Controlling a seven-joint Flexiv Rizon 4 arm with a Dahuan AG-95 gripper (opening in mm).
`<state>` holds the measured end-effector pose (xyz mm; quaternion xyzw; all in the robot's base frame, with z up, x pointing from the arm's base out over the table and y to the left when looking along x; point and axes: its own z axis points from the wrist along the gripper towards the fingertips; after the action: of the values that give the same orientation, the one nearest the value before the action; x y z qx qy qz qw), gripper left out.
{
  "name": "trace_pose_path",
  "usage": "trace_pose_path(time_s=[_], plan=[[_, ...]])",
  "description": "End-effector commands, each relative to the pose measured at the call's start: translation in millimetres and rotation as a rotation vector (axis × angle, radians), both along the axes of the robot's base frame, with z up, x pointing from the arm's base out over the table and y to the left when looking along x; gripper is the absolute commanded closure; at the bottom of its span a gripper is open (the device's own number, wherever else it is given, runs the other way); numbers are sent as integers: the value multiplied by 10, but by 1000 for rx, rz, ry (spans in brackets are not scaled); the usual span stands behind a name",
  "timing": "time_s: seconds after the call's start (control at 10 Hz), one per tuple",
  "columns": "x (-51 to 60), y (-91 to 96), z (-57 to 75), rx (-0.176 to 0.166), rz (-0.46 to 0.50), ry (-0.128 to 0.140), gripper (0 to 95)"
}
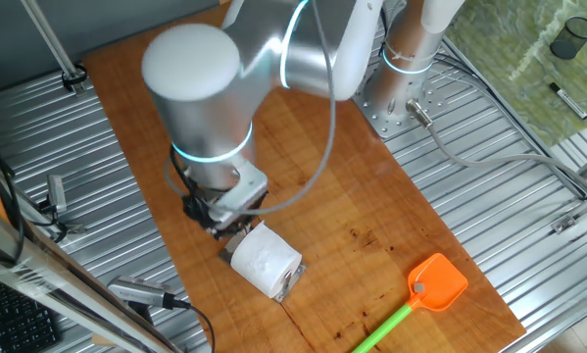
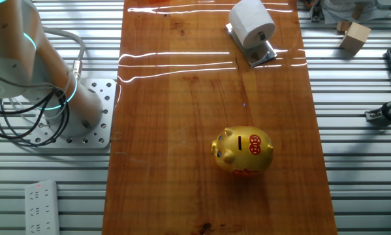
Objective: Take the roll of paper down from the shelf
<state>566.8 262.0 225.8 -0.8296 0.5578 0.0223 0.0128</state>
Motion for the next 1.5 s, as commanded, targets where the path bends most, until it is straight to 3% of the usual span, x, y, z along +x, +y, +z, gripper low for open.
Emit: trace_pose_path(time_s=[0.1,0.5,0.7,0.9,1.1,1.2,1.3,1.5], plan=[[22,50,16,-24,32,0,950],[19,45,13,-43,8,-3,950],[19,45,13,-52,-17,-18,950],[19,45,13,-118,37,-50,950],[19,45,13,-60,101,-31,950],[19,45,13,-47,125,-30,950],[19,45,13,6,166,-23,950],[19,45,13,54,198,-2,950]])
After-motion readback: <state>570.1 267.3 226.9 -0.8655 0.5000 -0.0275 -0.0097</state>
